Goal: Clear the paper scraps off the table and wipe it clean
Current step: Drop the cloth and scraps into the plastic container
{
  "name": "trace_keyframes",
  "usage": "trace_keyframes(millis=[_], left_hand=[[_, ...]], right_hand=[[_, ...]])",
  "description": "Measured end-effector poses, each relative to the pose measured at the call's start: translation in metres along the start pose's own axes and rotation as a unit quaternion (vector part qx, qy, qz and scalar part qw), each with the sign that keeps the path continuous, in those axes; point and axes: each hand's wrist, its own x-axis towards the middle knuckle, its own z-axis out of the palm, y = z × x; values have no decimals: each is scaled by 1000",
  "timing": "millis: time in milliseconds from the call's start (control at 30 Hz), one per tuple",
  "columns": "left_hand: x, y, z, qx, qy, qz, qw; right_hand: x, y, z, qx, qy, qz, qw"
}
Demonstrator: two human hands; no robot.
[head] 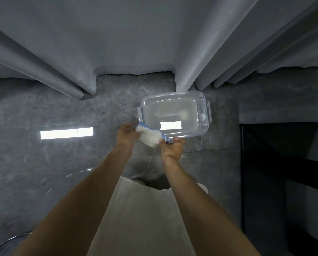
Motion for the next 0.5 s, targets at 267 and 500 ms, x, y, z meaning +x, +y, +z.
trace_keyframes(millis=[267, 500], left_hand=[[-19, 11, -12, 36, -5, -8, 999], [-98, 66, -50, 43, 5, 18, 999]], right_hand=[[-12, -3, -12, -13, 15, 4, 1000], [-81, -59, -56, -41, 0, 6, 999]])
